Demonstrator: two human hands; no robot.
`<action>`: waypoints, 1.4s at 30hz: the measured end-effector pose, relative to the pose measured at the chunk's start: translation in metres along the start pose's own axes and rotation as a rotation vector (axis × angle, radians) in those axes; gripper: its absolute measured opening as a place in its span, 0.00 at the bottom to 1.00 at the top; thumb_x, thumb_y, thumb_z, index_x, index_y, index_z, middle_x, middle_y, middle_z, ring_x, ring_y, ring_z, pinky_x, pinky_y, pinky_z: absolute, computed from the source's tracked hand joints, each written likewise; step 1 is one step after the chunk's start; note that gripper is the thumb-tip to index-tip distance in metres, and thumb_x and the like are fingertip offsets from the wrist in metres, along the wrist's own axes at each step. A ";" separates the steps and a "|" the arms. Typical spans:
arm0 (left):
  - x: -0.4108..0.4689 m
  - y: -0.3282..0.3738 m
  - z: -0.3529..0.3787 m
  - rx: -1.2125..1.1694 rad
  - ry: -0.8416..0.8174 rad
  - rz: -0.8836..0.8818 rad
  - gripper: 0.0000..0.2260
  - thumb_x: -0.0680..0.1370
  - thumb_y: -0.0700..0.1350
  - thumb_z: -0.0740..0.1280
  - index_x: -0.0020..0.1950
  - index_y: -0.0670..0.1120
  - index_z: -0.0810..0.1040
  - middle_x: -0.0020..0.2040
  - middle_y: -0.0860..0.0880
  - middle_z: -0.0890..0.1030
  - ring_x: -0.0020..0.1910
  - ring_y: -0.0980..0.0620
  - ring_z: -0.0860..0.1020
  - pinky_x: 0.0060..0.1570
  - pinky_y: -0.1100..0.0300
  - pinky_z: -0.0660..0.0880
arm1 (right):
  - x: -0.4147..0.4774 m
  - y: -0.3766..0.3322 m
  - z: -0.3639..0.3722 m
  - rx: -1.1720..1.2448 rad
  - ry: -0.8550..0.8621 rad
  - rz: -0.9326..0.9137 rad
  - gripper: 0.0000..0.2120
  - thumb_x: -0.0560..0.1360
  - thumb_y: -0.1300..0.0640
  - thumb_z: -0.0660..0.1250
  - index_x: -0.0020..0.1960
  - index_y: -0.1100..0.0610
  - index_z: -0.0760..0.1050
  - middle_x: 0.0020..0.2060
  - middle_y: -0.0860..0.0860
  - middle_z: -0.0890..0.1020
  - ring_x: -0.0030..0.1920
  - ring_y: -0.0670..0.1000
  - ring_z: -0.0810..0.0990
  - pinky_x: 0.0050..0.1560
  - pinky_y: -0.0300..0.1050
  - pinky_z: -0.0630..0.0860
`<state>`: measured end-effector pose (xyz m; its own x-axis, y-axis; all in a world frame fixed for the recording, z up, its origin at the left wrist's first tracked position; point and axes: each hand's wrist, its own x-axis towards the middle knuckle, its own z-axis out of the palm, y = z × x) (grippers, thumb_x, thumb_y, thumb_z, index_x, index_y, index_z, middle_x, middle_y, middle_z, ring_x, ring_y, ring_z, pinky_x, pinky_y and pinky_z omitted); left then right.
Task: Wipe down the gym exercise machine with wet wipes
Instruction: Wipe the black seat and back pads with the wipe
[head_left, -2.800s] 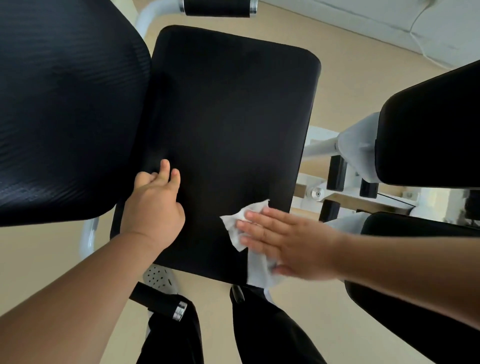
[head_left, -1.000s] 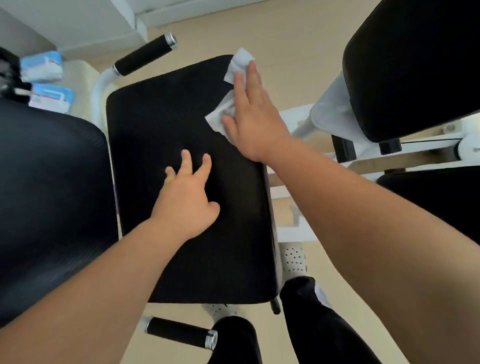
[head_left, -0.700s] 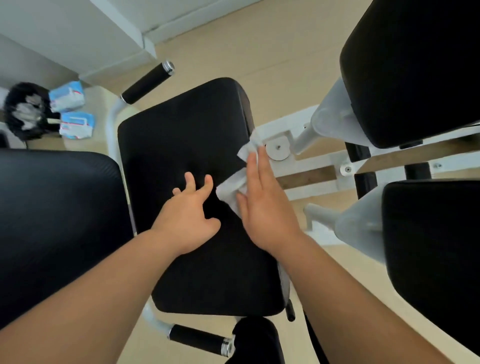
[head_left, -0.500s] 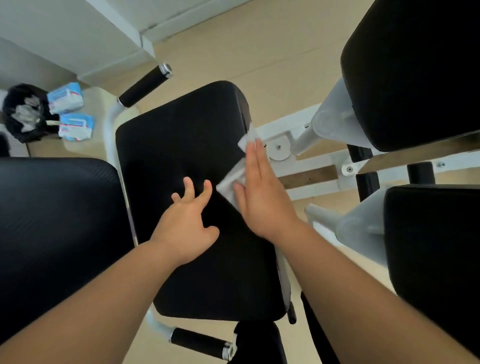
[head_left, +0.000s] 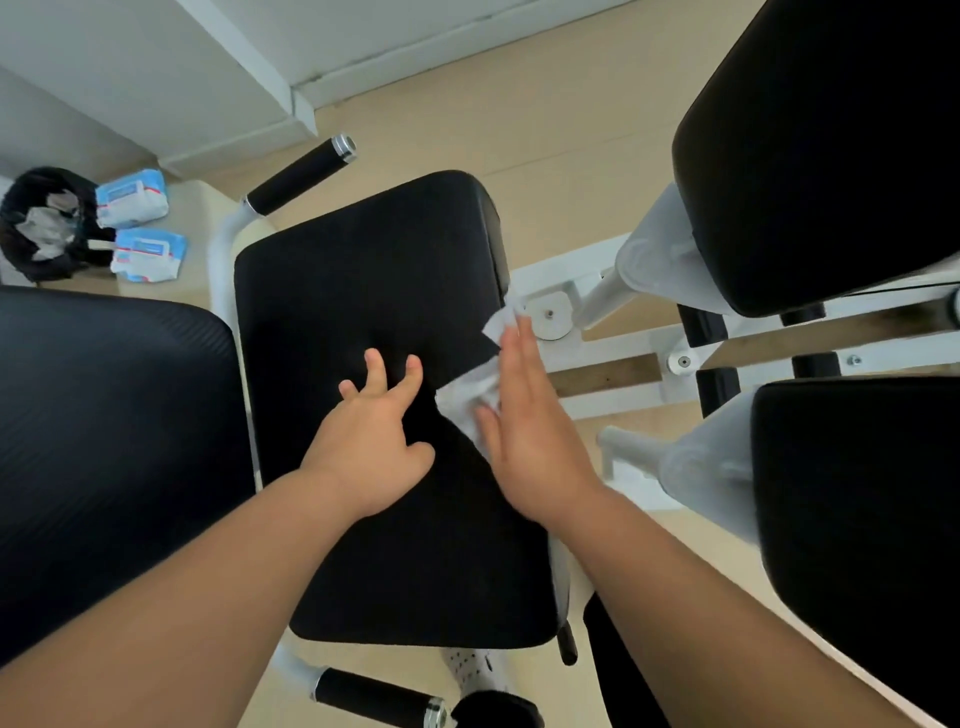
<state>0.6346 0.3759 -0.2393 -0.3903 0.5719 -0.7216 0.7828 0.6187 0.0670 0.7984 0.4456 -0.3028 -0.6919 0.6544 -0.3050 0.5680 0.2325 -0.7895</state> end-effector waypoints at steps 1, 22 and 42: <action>0.000 -0.001 0.001 0.003 0.011 0.005 0.41 0.78 0.48 0.66 0.82 0.59 0.42 0.83 0.46 0.38 0.81 0.35 0.48 0.60 0.56 0.74 | -0.019 0.003 0.006 -0.007 -0.009 0.001 0.35 0.86 0.49 0.55 0.83 0.51 0.35 0.81 0.43 0.32 0.79 0.39 0.39 0.75 0.34 0.50; -0.134 -0.064 0.132 0.042 0.166 0.155 0.34 0.79 0.55 0.62 0.82 0.54 0.53 0.81 0.47 0.52 0.74 0.44 0.61 0.72 0.49 0.66 | -0.116 0.003 0.059 -0.296 0.127 0.145 0.33 0.87 0.49 0.54 0.84 0.55 0.40 0.84 0.50 0.42 0.83 0.53 0.51 0.77 0.49 0.62; -0.160 -0.099 0.187 0.114 0.115 0.166 0.38 0.80 0.53 0.62 0.82 0.57 0.41 0.83 0.52 0.39 0.81 0.47 0.53 0.79 0.39 0.50 | -0.190 0.001 0.105 -1.090 -0.062 -0.304 0.30 0.85 0.48 0.38 0.83 0.59 0.40 0.83 0.58 0.42 0.82 0.59 0.37 0.81 0.56 0.36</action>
<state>0.7103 0.1226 -0.2589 -0.2994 0.7224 -0.6233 0.8878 0.4502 0.0953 0.8833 0.2462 -0.3018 -0.8714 0.4335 -0.2296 0.4366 0.8987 0.0400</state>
